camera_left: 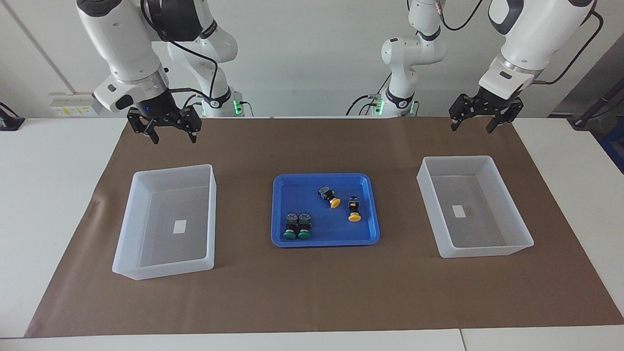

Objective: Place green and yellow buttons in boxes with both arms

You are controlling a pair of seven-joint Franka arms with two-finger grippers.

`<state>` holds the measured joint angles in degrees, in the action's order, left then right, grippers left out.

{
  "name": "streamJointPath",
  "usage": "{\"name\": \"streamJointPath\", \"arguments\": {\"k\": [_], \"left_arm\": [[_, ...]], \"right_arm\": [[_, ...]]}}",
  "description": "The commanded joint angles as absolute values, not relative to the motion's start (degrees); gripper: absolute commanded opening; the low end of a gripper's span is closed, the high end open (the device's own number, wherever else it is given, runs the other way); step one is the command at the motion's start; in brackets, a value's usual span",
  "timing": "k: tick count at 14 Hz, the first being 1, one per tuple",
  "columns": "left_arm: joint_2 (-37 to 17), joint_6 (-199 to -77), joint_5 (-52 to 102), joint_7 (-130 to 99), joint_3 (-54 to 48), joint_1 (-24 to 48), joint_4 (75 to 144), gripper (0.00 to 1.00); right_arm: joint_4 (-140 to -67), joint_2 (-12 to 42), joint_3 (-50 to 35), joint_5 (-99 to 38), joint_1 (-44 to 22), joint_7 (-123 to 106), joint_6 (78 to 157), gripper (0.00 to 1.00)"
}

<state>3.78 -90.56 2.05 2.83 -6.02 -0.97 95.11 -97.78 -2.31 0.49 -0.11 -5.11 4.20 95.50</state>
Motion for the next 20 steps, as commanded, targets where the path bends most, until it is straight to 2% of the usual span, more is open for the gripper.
{"name": "streamJointPath", "arguments": {"k": [1, 4, 10, 14, 17, 19, 20], "left_arm": [[5.89, -92.37, 2.46, 2.11, -5.80, -0.35, 97.73, 1.00], [5.98, -92.37, 2.46, 2.11, -5.80, -0.26, 97.65, 1.00], [6.41, -95.54, 2.46, -0.08, -5.80, -0.18, 99.49, 1.00], [7.64, -100.79, 2.55, -3.93, -5.80, 0.70, 103.09, 1.00], [7.56, -105.72, 2.55, -12.37, -5.89, 3.77, 104.94, 1.00], [7.47, -109.05, 2.55, -14.23, -5.89, 5.36, 107.39, 1.00], [7.38, -110.46, 2.55, -14.67, -5.80, 5.54, 108.45, 1.00]], "right_arm": [[-98.79, -3.16, 0.18, 0.17, -5.10, 4.57, 96.32, 1.00], [-98.44, -1.07, 0.09, 0.26, -5.97, 4.66, 100.01, 1.00], [-97.21, 5.18, 0.09, 0.26, -12.12, 11.40, 109.06, 1.00], [-91.77, 13.16, 0.09, 0.53, -15.46, 17.91, 113.89, 1.00], [-90.97, 18.00, 0.09, 0.70, -17.04, 20.38, 119.25, 1.00], [-90.88, 21.08, 0.09, 0.70, -18.71, 21.96, 121.27, 0.92], [-90.79, 22.40, 0.09, 0.70, -19.24, 23.19, 123.12, 0.91]]}}
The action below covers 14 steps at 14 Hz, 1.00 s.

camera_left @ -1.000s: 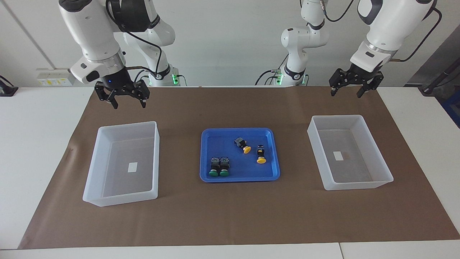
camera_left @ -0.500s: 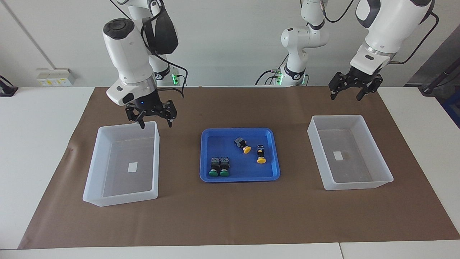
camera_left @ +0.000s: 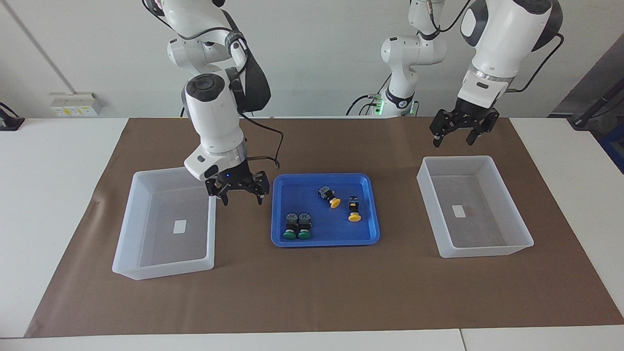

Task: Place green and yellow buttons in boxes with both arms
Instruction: 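Move the left gripper and the right gripper toward the blue tray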

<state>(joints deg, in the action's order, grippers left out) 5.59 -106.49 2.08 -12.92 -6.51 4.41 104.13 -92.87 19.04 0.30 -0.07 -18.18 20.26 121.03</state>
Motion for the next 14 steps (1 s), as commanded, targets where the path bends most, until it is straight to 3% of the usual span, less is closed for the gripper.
{"name": "streamJointPath", "arguments": {"k": [1, 2, 3, 6, 9, 12, 14], "left_arm": [[6.95, -111.61, 2.55, -14.68, -5.80, 5.54, 109.24, 1.00], [6.42, -113.01, 2.55, -14.76, -5.89, 5.71, 110.12, 1.00], [5.81, -115.20, 2.55, -15.20, -5.80, 6.67, 111.61, 0.94], [3.62, -120.49, 2.55, -20.02, -5.80, 9.83, 114.26, 0.92], [1.15, -123.30, 2.55, -23.02, -5.80, 11.94, 114.34, 0.92], [-1.93, -127.69, 2.55, -27.67, -5.80, 15.46, 115.30, 0.92], [-1.32, -131.47, 2.55, -28.12, -5.80, 16.43, 118.90, 0.83]], "right_arm": [[-90.36, 23.72, 0.09, 0.70, -19.51, 23.99, 124.44, 0.88], [-89.31, 25.38, 0.09, 0.70, -19.51, 24.17, 125.06, 0.87], [-86.95, 27.75, 0.09, 0.70, -19.60, 24.34, 125.07, 0.85], [-81.66, 34.61, 0.09, 3.58, -23.37, 31.61, 126.03, 0.80], [-82.09, 35.59, 0.00, 4.66, -23.38, 33.83, 130.15, 0.63], [-82.27, 36.74, 0.00, 4.83, -24.78, 36.91, 131.66, 0.62], [-82.96, 36.56, 0.00, 4.75, -24.79, 37.00, 131.75, 0.63]]}}
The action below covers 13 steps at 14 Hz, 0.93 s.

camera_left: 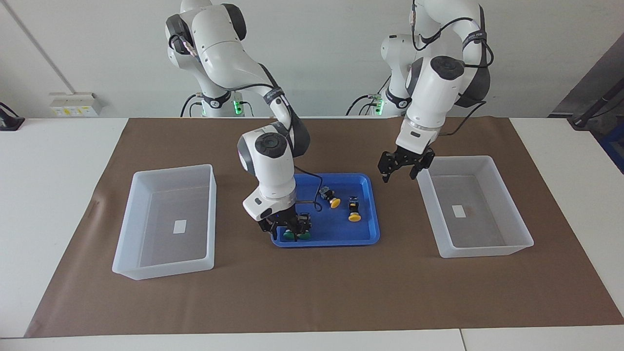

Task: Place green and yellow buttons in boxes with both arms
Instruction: 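Move the left gripper and the right gripper toward the blue tray, then grasp a yellow button with the left gripper while the right grasps green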

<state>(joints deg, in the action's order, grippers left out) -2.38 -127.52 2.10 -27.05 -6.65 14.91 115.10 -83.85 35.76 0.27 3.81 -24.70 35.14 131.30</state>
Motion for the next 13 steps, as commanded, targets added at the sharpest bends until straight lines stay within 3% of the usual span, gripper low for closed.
{"name": "streamJointPath", "arguments": {"k": [1, 4, 8, 13], "left_arm": [[-1.58, -132.62, 2.55, -28.12, -5.80, 16.70, 119.26, 0.79], [-2.28, -136.73, 2.55, -28.39, -5.89, 17.14, 121.10, 0.77], [-8.51, -143.07, 2.55, -34.79, -5.71, 22.14, 121.38, 0.77], [-11.24, -145.01, 2.55, -35.59, -5.71, 24.16, 121.55, 0.77]], "right_arm": [[-83.58, 36.48, 0.09, 4.75, -24.96, 37.00, 131.57, 0.63], [-85.69, 36.21, 0.09, 5.01, -25.58, 37.09, 131.31, 0.63], [-87.01, 35.77, 0.09, 5.80, -25.58, 37.00, 131.48, 0.60], [-88.33, 35.16, 0.00, 5.89, -25.58, 37.00, 131.66, 0.55]]}}
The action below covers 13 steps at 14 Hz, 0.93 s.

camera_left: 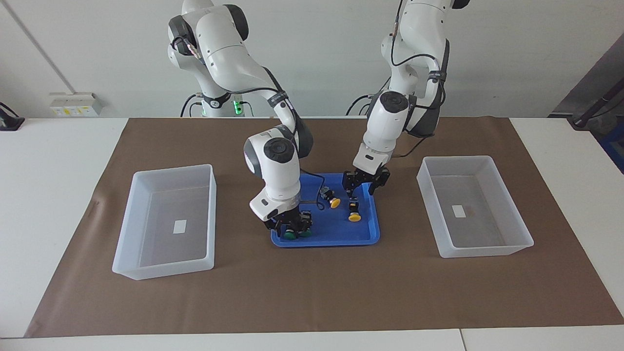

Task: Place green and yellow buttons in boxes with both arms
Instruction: 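Grasp a yellow button with the left gripper while the right grasps green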

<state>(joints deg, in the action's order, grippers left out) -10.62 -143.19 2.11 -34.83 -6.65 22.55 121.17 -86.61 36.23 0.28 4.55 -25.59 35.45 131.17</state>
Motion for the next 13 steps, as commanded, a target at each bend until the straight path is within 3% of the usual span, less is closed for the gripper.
{"name": "streamJointPath", "arguments": {"k": [1, 4, 7, 8, 12, 13], "left_arm": [[-12.64, -145.72, 2.55, -36.38, -5.71, 24.52, 121.55, 0.77], [-14.50, -148.18, 2.55, -37.09, -5.63, 25.75, 121.46, 0.76], [-14.76, -148.45, 2.37, -36.74, -5.63, 25.58, 121.46, 0.67], [-15.29, -148.36, 2.37, -36.65, -5.63, 25.49, 121.46, 0.62], [-15.38, -148.36, 2.20, -36.39, -5.63, 25.14, 121.29, 0.45], [-15.38, -148.36, 2.20, -36.39, -5.63, 25.14, 121.03, 0.45]], "right_arm": [[-88.42, 35.07, 0.00, 5.89, -25.66, 37.00, 131.66, 0.55], [-88.51, 34.98, 0.00, 5.89, -25.84, 37.09, 131.57, 0.52], [-87.81, 35.07, 0.00, 5.89, -26.19, 36.65, 131.83, 0.06], [-87.63, 34.98, 0.00, 5.89, -26.19, 36.74, 132.27, 0.00], [-87.54, 32.44, 0.00, 5.45, -25.76, 36.91, 131.75, 0.00], [-87.63, 30.95, 0.09, 5.28, -25.23, 36.57, 130.79, 0.00]]}}
